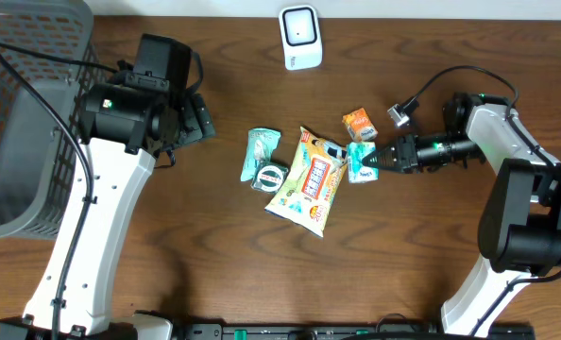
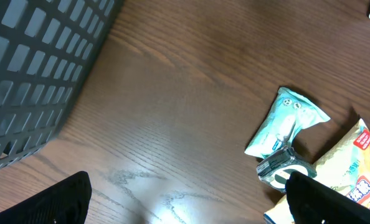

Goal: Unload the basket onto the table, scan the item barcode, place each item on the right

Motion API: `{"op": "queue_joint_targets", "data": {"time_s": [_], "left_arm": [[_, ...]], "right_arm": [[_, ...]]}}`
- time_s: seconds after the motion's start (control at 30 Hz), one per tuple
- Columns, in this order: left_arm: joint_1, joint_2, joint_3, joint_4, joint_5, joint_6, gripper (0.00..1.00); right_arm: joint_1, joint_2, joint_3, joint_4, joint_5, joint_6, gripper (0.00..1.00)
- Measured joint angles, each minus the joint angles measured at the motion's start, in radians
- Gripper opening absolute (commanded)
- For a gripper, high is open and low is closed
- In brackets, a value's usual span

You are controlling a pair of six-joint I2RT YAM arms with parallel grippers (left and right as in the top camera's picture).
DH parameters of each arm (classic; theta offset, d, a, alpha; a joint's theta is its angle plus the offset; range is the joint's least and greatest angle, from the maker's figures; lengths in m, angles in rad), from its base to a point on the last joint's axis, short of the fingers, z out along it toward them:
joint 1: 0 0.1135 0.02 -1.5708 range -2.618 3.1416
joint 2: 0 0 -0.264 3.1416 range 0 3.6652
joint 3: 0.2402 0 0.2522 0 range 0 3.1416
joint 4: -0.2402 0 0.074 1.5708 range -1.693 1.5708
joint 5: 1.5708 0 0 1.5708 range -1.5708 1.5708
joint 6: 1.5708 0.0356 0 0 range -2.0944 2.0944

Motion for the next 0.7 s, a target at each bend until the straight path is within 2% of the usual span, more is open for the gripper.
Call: {"op": "queue_joint_targets", "data": {"time_s": [0.13,0.3,0.43,0.47,0.5,0.53,0.63,0.7], "left_arm": [[0.000,0.000,0.000,0.000,0.000,0.000,0.98],[0.000,0.000,0.000,0.000,0.000,0.000,0.98],[0.000,0.000,0.000,0.000,0.000,0.000,0.98],[0.000,0.000,0.000,0.000,0.000,0.000,0.98],[0.000,0.000,0.000,0.000,0.000,0.000,0.98],[0.000,0.000,0.000,0.000,0.000,0.000,0.98],[0.000,0.000,0.000,0.000,0.000,0.000,0.98],[0.000,0.000,0.000,0.000,0.000,0.000,0.98]], "right_arm": [[0.000,0.000,0.000,0.053,0.127,0.058,0.01],[0.000,0.000,0.000,0.119,0.410,0.248,0.01],[-0.001,0.000,0.000,0.144,0.529,0.326,0.02],[-0.001,0.000,0.000,0.158,0.545,0.335,0.05],[-0.001,0.000,0.000,0.174,0.558,0.345,0.19],[-0.001,0.000,0.000,0.188,0.571,0.360,0.44],[-0.001,0.000,0.000,0.211,0.610,0.375,0.59],[-0.001,0.000,0.000,0.214,0.628,0.385,0.61]]}}
